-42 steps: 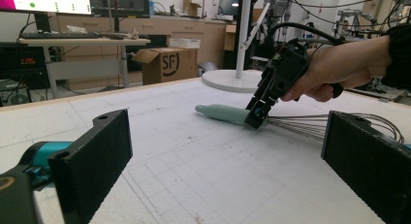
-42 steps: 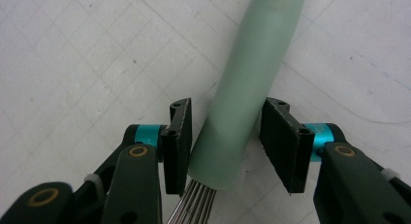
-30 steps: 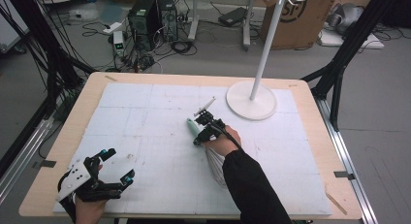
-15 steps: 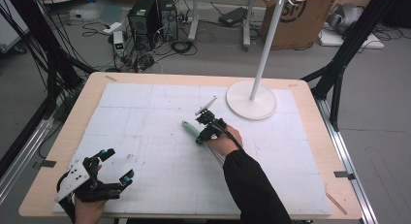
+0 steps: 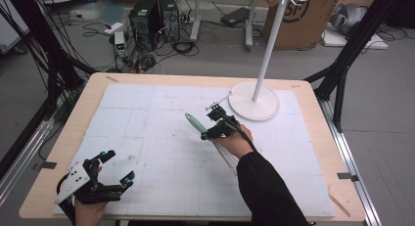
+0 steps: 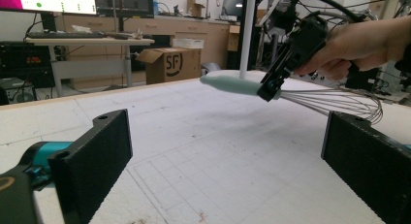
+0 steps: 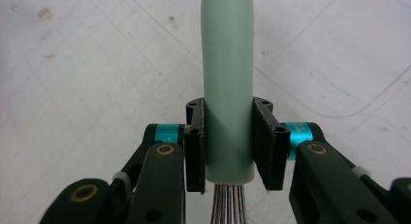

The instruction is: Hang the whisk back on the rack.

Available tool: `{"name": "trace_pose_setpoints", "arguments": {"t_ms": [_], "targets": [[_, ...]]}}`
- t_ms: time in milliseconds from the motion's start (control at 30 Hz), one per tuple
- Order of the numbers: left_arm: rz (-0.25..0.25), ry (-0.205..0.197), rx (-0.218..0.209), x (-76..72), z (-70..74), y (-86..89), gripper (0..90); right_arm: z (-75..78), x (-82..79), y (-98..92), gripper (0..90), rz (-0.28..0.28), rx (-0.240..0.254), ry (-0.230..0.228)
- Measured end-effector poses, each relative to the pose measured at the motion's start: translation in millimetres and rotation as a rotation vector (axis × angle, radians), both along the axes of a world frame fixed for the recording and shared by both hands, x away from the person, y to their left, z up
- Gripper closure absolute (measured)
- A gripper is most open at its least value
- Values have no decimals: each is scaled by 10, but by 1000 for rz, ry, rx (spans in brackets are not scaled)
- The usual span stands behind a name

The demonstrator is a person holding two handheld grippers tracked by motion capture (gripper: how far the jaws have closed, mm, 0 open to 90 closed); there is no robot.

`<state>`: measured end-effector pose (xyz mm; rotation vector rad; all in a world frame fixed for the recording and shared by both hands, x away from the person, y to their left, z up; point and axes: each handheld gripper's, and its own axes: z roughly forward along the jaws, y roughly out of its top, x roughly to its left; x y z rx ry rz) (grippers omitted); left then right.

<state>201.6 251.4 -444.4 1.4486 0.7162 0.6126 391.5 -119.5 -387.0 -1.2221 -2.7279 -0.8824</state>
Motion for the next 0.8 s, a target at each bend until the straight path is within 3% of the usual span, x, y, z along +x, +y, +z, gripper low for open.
{"name": "trace_pose_setpoints", "arguments": {"t_ms": [100,200,300,367,533,567,667,800], "targets": [[1,1,-1,2,-2,-1,47,55,-16,-63,694,0,32,-9],[2,3,4,1,-4,-3,47,166,-39,-193,694,-3,103,-31],[2,3,4,1,-6,-1,47,219,-53,-262,694,-13,128,-38],[2,4,4,1,-7,1,47,289,-61,-375,693,-28,164,-59],[4,5,5,0,-8,-5,47,393,-74,-530,693,-51,186,-111],[2,5,6,0,-8,-6,47,472,-73,-623,693,-70,215,-147],[1,5,7,2,-9,-8,47,604,-74,-752,693,-95,260,-196],[2,7,5,3,-11,-5,47,751,-87,-875,693,-120,292,-227]]}}
